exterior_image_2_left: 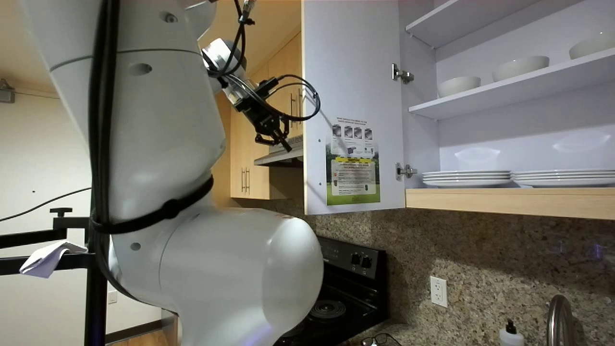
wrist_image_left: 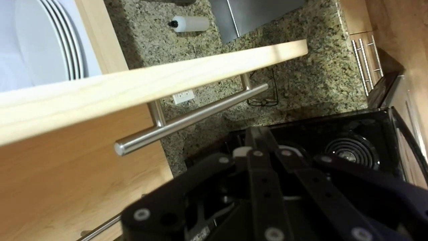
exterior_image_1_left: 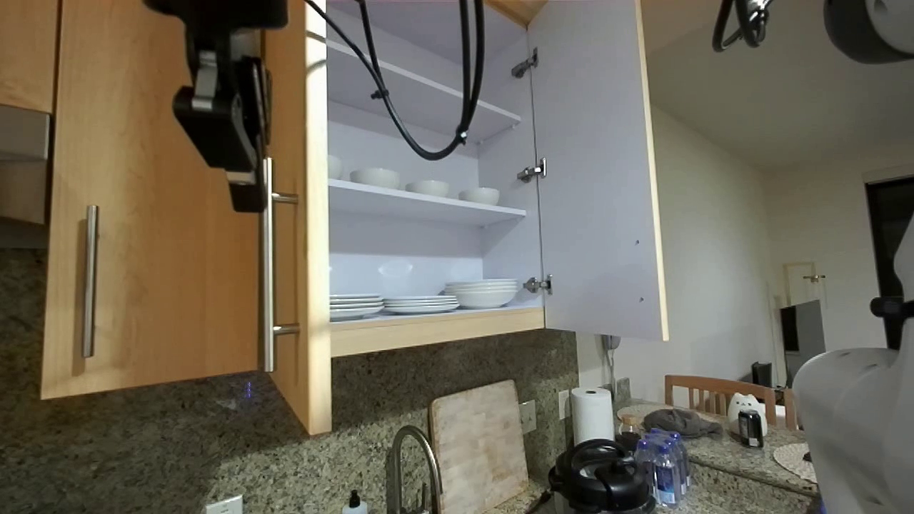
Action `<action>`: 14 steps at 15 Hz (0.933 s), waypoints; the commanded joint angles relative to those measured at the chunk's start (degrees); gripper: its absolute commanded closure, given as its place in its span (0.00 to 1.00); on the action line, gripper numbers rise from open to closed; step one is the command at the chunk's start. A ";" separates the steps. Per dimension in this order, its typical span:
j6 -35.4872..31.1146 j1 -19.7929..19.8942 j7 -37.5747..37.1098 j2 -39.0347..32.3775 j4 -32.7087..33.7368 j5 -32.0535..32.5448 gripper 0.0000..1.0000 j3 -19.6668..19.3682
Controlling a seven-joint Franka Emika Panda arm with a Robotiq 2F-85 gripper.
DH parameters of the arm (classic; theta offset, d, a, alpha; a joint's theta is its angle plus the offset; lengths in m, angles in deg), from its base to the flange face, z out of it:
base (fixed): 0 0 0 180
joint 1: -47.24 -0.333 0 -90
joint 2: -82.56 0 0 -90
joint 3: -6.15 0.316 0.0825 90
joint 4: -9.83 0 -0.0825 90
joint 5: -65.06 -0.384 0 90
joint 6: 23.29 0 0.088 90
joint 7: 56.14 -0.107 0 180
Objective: Close the top left door of the cabinet.
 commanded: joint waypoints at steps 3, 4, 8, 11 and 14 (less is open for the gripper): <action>0.21 1.47 -2.53 -0.46 0.54 4.54 1.00 0.78; -0.01 1.76 -3.10 -0.29 0.38 5.26 1.00 0.74; -0.07 2.67 -5.41 0.13 -0.07 8.06 1.00 0.77; 0.06 3.11 -7.82 0.37 -0.36 10.23 1.00 0.71; -0.29 3.15 -10.19 0.78 -0.71 11.70 1.00 0.27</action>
